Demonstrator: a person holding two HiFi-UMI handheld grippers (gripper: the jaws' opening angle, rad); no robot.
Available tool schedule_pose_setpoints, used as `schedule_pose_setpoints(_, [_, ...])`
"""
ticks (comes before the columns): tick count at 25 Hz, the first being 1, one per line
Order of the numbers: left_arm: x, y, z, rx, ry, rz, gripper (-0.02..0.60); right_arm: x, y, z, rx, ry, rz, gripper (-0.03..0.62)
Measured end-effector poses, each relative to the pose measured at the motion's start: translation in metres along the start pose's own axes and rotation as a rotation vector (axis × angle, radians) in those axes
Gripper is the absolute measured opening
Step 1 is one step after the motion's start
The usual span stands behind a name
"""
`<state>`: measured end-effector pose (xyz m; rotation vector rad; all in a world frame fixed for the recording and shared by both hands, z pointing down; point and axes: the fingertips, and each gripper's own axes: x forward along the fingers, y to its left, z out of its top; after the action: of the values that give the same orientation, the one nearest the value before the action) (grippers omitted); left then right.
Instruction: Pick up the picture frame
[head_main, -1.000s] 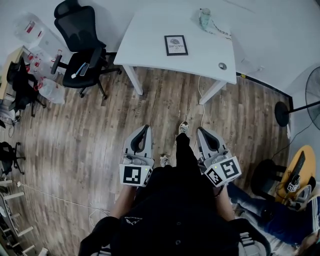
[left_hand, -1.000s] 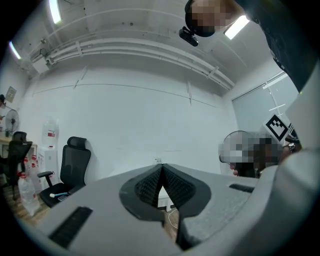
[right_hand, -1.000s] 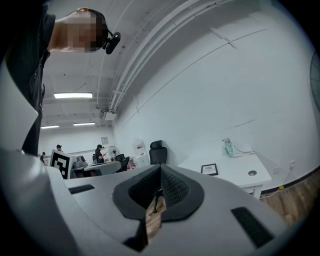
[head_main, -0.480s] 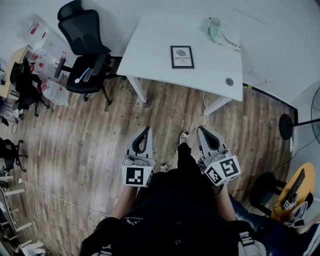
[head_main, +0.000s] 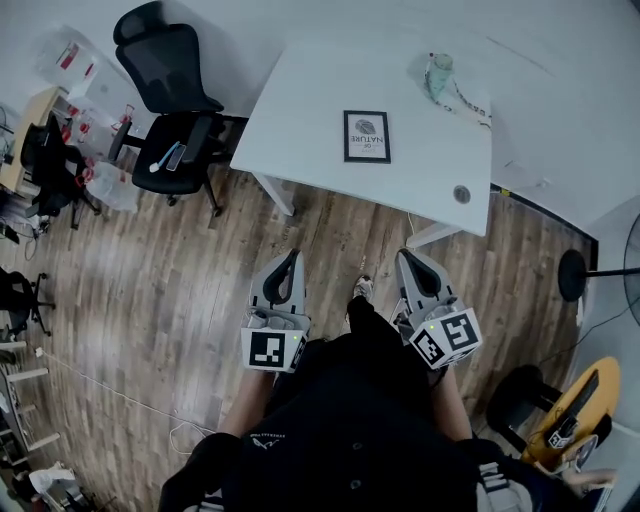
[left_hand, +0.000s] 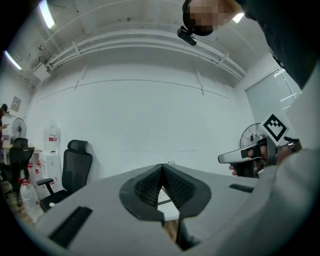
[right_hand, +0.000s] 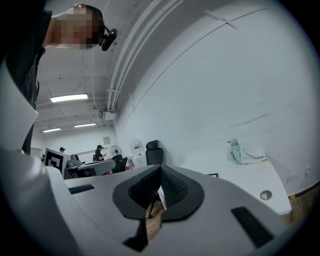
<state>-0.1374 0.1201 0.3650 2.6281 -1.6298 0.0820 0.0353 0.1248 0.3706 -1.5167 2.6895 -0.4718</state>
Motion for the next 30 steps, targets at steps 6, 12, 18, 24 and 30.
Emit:
schedule_pose_setpoints(6, [0.056, -0.007, 0.009, 0.014, -0.015, 0.024, 0.005, 0.033, -0.046, 0.022, -0.007, -0.006, 0.044, -0.002])
schedule_pose_setpoints(12, [0.114, -0.018, 0.013, 0.019, -0.019, 0.048, 0.005, 0.055, -0.112, 0.039, -0.008, -0.012, 0.03, -0.002])
schedule_pose_setpoints(18, [0.156, -0.033, 0.014, -0.009, -0.019, 0.037, 0.005, 0.068, -0.153, 0.053, 0.005, -0.027, 0.019, -0.002])
schedule_pose_setpoints(24, [0.191, -0.04, 0.008, -0.039, -0.007, 0.011, 0.005, 0.078, -0.164, 0.05, 0.033, -0.025, 0.05, -0.002])
schedule_pose_setpoints(30, [0.237, -0.032, 0.004, -0.053, 0.013, -0.038, 0.005, 0.097, -0.195, 0.057, 0.044, -0.022, -0.003, -0.002])
